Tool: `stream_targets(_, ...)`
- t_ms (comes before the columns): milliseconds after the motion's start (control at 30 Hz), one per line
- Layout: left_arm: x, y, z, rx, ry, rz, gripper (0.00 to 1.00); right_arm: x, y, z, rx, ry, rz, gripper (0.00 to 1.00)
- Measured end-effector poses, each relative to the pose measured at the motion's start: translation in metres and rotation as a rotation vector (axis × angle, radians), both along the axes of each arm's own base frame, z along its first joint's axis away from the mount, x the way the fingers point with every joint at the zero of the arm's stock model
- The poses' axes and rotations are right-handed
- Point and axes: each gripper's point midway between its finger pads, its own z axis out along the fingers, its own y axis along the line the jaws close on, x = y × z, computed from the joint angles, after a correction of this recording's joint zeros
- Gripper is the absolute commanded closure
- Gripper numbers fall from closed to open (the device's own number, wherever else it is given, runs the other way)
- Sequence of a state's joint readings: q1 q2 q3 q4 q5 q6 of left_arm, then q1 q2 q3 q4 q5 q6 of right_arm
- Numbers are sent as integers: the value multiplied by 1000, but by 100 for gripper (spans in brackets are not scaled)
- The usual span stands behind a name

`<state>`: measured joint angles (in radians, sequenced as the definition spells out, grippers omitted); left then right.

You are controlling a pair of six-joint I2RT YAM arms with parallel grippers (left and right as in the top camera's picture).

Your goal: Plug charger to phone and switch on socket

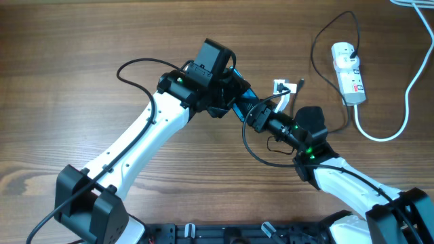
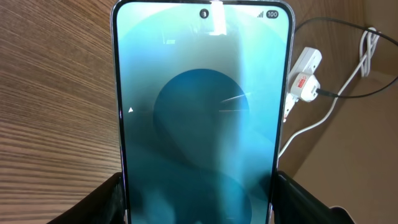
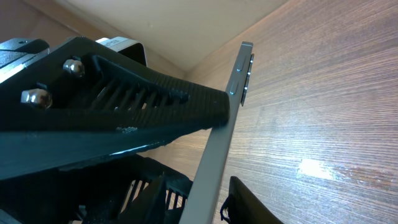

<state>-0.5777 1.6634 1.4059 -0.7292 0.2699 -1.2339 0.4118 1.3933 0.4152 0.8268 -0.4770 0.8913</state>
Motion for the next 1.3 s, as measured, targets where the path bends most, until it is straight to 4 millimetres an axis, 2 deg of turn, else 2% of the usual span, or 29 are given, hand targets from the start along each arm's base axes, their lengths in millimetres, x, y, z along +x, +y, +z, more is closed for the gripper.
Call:
stream_targets(500,1,2,-1,10,-3,7,78,-1,2,-3,19,30,8,85)
stream_targets(767,0,4,1,12,-2,15,55,0,1,-4,31,47,4,91)
stream_targets(800,-1,4,1,15,1,16,50,-1,1,-4,35,53,6,91)
stream_targets(867,-2,5,1,17,7,18,32,-1,2,-4,45,68,7,93)
stream_targets(1000,-2,5,1,16,9,18,10,-5,5,-2,94,117,25,96)
stream_targets(1067,-2,5,1,15,8,16,4,-7,7,0,125,147,42,96)
stream_targets(1167,2,10,2,10,7,22,0,-9,8,1,168,206,45,96)
stream_targets(1300,17,31,9,-6,-39,-18,0,-6,2,-4,247,340,10,96)
